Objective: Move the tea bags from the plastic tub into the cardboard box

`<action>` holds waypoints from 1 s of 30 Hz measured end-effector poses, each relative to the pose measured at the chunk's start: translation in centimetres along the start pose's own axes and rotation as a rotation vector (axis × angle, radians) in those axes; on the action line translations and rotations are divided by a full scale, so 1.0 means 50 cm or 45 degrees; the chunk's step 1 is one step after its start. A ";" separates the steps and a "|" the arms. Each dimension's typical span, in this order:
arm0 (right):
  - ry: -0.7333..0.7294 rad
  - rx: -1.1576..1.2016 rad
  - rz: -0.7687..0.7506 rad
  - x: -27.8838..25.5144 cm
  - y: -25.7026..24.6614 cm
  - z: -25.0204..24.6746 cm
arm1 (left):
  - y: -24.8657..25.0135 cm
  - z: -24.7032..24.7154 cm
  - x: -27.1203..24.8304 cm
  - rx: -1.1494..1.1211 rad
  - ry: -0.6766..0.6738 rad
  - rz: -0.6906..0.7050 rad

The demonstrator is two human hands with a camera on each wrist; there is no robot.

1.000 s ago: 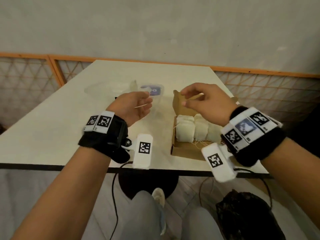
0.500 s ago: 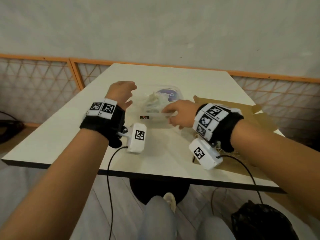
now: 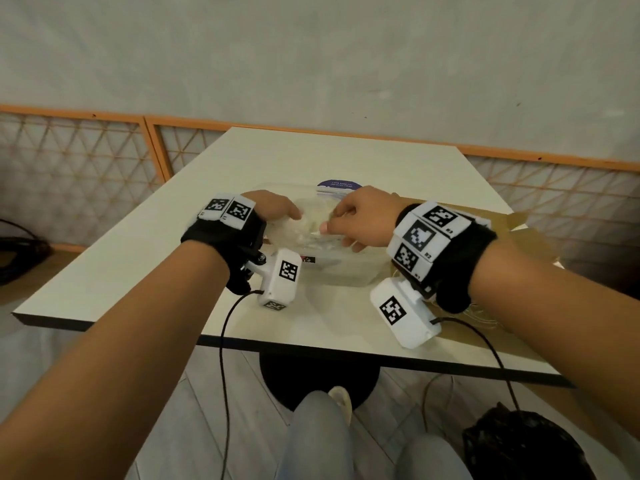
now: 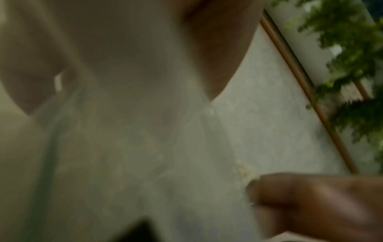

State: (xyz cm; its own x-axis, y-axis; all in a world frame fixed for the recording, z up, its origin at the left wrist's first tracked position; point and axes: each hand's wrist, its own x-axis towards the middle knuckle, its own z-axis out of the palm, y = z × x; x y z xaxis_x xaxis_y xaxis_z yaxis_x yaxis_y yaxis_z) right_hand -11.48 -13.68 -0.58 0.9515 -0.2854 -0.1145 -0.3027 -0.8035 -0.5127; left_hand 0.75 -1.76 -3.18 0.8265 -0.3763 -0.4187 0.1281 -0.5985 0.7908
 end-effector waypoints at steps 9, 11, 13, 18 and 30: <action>0.209 -0.336 -0.033 0.007 -0.008 0.002 | -0.007 0.004 0.004 -0.554 -0.433 0.053; 0.262 -0.315 -0.091 0.007 -0.009 0.006 | -0.005 0.007 0.006 -0.604 -0.406 0.072; 0.252 -0.307 -0.114 0.013 -0.009 0.006 | -0.004 0.011 0.008 -0.660 -0.442 0.063; 0.236 -0.215 -0.103 0.026 -0.008 -0.001 | -0.002 0.036 -0.007 -0.801 -0.620 0.093; 0.455 0.582 -0.063 0.045 0.036 -0.042 | -0.008 0.036 -0.031 -0.781 -0.632 0.175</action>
State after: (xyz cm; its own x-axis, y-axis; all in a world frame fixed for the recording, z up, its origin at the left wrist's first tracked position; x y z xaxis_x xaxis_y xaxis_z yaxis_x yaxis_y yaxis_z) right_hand -10.00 -16.88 0.00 0.8626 -0.4756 0.1723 -0.1289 -0.5360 -0.8343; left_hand -1.58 -2.20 -3.64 0.5349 -0.7756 -0.3351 0.4404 -0.0826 0.8940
